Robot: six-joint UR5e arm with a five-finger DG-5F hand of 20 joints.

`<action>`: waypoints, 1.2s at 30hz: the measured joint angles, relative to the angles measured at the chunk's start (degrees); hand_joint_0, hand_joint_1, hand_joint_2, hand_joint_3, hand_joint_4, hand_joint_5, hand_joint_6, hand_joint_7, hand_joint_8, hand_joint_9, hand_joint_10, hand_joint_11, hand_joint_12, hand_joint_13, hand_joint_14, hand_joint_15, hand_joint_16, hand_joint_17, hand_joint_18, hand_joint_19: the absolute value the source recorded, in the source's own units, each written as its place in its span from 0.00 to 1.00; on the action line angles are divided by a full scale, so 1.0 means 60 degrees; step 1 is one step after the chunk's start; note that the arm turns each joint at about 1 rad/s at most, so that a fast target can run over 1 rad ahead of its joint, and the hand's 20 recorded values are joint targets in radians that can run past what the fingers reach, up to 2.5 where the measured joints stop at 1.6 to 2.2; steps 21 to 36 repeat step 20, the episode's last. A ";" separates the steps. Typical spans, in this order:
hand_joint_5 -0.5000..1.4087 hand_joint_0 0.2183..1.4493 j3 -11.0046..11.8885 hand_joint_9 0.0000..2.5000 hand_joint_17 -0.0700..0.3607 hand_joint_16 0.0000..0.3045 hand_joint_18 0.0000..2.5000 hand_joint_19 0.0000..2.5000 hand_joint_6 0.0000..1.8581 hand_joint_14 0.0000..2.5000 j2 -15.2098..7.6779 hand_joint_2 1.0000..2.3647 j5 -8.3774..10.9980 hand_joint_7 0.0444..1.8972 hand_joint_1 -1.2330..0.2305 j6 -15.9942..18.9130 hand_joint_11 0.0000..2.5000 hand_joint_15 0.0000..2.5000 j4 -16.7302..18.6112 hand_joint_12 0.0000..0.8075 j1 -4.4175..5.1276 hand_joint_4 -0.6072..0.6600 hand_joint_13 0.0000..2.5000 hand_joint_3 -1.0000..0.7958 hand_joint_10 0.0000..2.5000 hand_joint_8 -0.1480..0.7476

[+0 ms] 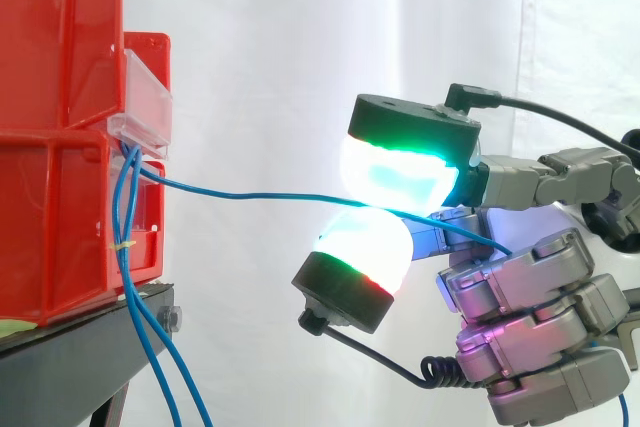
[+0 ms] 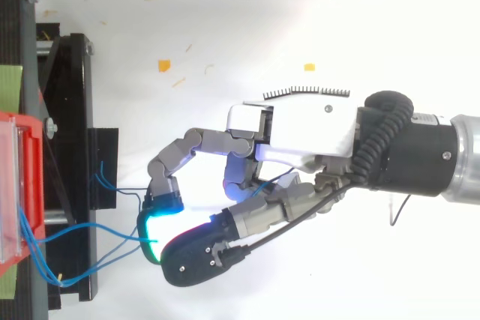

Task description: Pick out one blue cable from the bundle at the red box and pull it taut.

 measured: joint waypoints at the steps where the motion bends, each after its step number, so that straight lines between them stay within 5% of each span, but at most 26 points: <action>1: 0.20 0.40 -0.0002 0.60 0.36 0.13 0.57 0.73 0.50 0.94 0.0000 0.01 0.0000 0.68 0.27 0.0000 0.64 0.34 0.0000 0.39 0.0002 0.26 0.46 0.56 0.46 0.39; 36: 0.20 0.40 -0.0004 0.60 0.36 0.13 0.57 0.73 0.50 0.93 0.0000 0.01 0.0002 0.67 0.28 0.0000 0.64 0.34 0.0000 0.39 0.0009 0.26 0.46 0.56 0.46 0.39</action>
